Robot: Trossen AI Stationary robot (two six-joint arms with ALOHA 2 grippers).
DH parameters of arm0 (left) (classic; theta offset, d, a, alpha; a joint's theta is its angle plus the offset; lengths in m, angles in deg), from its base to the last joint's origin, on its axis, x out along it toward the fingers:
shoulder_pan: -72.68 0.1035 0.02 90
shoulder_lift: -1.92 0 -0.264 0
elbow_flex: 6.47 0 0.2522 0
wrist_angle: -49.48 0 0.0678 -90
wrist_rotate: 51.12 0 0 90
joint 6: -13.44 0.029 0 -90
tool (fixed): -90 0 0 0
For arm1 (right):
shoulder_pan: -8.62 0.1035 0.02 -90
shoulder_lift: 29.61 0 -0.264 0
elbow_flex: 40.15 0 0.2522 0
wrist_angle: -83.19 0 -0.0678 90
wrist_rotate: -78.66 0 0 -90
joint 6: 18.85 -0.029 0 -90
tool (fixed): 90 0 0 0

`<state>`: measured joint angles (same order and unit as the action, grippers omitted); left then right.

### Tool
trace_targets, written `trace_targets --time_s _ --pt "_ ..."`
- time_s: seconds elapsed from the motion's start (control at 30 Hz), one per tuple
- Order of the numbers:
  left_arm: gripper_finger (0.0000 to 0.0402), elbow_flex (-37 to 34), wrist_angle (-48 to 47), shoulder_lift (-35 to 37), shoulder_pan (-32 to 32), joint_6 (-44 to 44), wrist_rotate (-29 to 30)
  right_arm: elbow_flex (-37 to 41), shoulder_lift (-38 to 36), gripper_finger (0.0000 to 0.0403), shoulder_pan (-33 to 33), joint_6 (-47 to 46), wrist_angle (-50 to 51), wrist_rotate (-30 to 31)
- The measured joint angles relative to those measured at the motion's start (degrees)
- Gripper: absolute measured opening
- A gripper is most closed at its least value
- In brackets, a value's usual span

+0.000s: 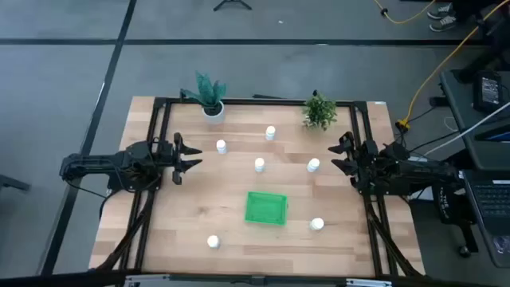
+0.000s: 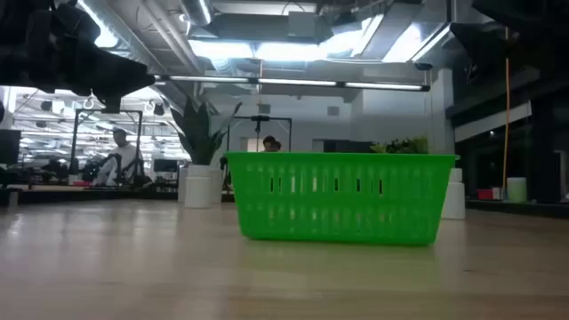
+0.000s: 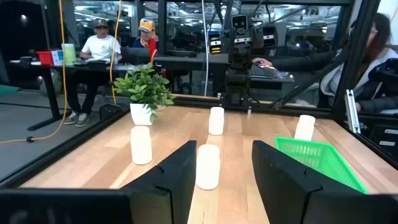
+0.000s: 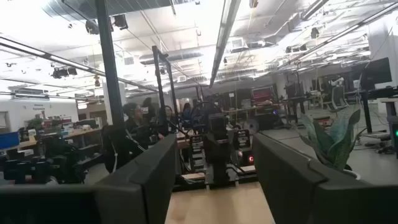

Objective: Pick and place pill bottles into a basket

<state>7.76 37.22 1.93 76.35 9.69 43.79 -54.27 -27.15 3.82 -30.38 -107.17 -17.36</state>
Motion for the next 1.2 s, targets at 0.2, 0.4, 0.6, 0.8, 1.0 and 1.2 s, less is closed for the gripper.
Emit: trace_targets --time_s 0.2,0.4,0.6,0.8,1.0,1.2 --pt "0.0150 -0.02 0.00 0.00 -0.02 0.02 0.01 -0.01 0.01 0.0210 -0.02 0.00 -0.02 0.01" --pt "0.0150 -0.01 0.57 0.00 0.00 -0.06 0.97 0.00 0.01 0.0210 -0.01 0.00 -0.01 0.02" --pt "0.0150 0.00 8.52 0.00 -0.02 -7.22 1.21 0.00 0.02 0.0210 -0.02 0.00 -0.02 0.00" --pt "0.0150 -0.02 17.17 0.00 -0.01 -12.43 2.06 0.00 0.01 0.0210 0.00 -0.11 -0.02 3.36" --pt "0.0150 0.00 19.99 0.00 -0.01 -16.59 2.33 0.00 0.02 0.0210 -0.02 -0.07 -0.11 5.53" --pt "0.0150 -0.02 19.62 0.00 0.00 -16.70 8.29 -0.02 0.00 0.0210 0.00 -3.82 -0.15 5.51"
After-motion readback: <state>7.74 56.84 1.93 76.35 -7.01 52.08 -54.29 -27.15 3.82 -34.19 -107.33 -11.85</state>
